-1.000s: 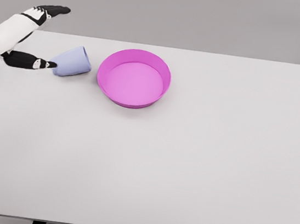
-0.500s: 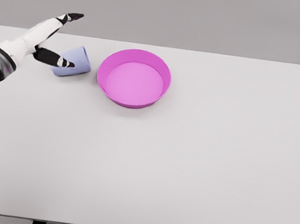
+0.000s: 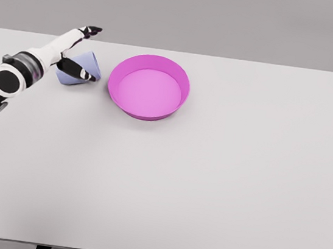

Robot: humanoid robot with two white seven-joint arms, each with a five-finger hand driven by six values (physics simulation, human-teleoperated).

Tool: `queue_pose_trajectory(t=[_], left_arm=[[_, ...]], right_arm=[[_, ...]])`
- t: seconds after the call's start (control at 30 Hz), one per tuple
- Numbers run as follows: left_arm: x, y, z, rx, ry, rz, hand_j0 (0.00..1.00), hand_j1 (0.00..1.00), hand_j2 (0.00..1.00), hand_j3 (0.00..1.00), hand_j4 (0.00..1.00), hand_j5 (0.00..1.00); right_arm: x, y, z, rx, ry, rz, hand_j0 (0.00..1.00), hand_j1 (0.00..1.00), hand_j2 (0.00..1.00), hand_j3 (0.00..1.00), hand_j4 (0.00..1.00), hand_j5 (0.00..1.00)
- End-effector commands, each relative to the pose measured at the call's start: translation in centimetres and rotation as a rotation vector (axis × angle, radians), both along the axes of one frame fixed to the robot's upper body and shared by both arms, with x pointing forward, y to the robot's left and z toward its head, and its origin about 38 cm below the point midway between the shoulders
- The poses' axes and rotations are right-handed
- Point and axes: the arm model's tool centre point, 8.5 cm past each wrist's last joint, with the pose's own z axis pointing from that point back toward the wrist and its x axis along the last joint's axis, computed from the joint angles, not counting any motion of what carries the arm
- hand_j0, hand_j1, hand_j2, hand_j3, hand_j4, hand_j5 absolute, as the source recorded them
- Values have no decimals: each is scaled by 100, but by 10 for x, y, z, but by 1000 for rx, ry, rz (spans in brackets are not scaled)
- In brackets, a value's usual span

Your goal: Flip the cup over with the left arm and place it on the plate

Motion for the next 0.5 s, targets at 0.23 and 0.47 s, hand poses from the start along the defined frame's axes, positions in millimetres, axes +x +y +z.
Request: queue_pose_trajectory(t=[0.23, 0.47], left_arm=[[6, -4, -15, 76, 53, 15, 100, 100, 100, 100, 100, 100], [15, 2, -19, 137, 62, 69, 100, 100, 100, 100, 100, 100]], right_arm=[[0, 0, 0, 0, 0, 0, 100, 100, 100, 100, 100, 100], [0, 0, 0, 0, 0, 0, 100, 100, 100, 100, 100, 100]])
